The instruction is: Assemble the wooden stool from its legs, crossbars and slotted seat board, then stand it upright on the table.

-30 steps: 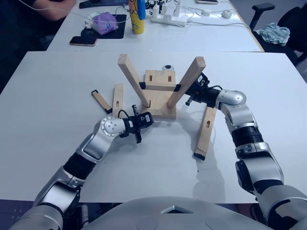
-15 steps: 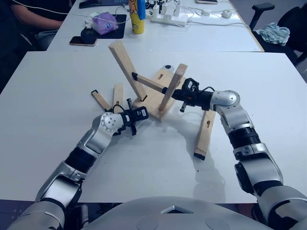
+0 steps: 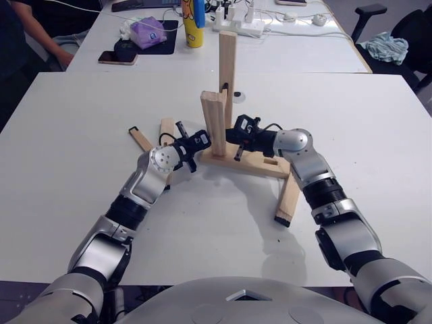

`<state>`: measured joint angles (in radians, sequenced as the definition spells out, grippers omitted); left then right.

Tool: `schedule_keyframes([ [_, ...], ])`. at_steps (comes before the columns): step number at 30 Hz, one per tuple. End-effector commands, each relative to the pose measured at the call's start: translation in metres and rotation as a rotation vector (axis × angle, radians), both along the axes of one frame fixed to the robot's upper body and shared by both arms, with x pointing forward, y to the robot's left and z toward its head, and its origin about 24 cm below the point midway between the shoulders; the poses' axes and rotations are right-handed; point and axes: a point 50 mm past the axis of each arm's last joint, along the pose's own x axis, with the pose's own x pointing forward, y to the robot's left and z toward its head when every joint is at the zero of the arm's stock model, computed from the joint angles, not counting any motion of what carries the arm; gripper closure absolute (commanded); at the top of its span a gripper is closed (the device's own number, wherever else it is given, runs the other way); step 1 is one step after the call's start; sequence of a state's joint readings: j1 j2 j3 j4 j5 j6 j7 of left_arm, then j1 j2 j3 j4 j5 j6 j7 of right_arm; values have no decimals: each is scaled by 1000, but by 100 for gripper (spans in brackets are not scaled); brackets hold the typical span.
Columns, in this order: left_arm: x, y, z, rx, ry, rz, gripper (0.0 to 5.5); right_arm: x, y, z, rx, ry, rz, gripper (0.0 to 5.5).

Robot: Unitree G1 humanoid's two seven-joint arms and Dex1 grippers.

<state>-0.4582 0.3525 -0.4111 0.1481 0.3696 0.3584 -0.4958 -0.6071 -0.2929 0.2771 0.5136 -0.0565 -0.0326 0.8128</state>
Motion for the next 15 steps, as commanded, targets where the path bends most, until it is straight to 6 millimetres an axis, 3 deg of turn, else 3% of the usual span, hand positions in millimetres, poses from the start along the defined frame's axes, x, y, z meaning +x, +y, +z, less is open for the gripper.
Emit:
schedule_keyframes([
  [1, -8, 57, 10, 105, -99, 195, 548, 9, -43, 13, -56, -68, -145, 550],
  [4, -18, 85, 20, 134, -134, 266, 548, 11, -68, 13, -115, -79, -218, 550],
  [6, -26, 90, 25, 93, -109, 243, 548, 14, -83, 12, -160, -79, -267, 550],
  [10, -45, 57, 29, -80, -15, -30, 548, 21, -100, 10, -291, -69, -281, 550],
  [15, -62, 26, 16, -65, 108, -268, 548, 31, -108, 9, -451, -67, -283, 550],
])
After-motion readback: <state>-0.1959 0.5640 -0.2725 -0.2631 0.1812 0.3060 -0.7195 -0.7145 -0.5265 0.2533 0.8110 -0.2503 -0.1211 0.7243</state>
